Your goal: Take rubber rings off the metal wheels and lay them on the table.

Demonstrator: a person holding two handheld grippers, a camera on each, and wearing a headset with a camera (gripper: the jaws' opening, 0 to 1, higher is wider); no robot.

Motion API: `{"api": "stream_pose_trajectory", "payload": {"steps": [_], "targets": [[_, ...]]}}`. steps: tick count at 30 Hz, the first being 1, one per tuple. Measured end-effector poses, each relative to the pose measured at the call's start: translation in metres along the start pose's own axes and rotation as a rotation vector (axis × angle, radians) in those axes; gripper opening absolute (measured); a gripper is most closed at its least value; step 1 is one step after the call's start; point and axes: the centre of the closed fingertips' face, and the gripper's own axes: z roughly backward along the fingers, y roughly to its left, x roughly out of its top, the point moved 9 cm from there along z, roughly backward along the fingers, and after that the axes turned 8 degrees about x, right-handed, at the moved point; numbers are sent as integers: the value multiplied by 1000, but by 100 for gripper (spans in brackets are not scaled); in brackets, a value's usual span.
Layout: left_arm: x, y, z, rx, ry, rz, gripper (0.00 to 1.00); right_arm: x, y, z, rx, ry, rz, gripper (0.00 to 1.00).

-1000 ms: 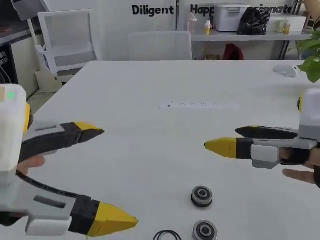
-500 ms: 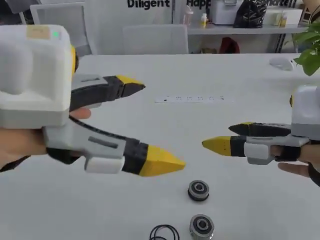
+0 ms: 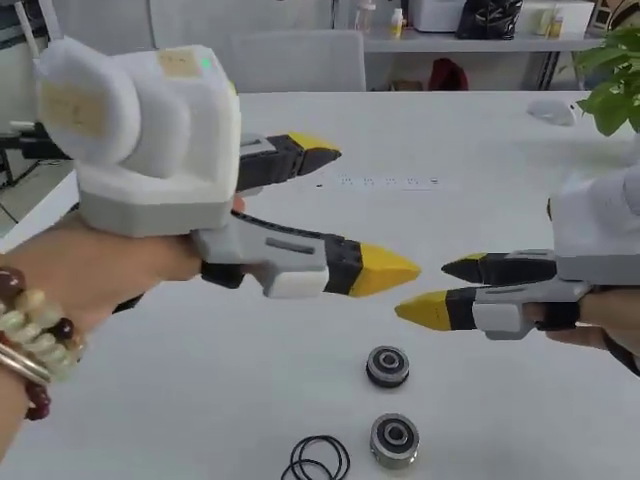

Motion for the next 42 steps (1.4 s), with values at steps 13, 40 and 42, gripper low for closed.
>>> {"api": "stream_pose_trajectory", "payload": {"steps": [13, 40, 42], "targets": [[-66, -5, -35, 27, 73, 115, 47, -27, 3, -19, 35, 164, 41, 49], [-135, -29, -68, -93, 271, 75, 22, -61, -8, -37, 53, 231, 15, 29], [-137, -30, -68, -86, 278, 90, 19, -62, -7, -38, 57, 228, 15, 28]]}}
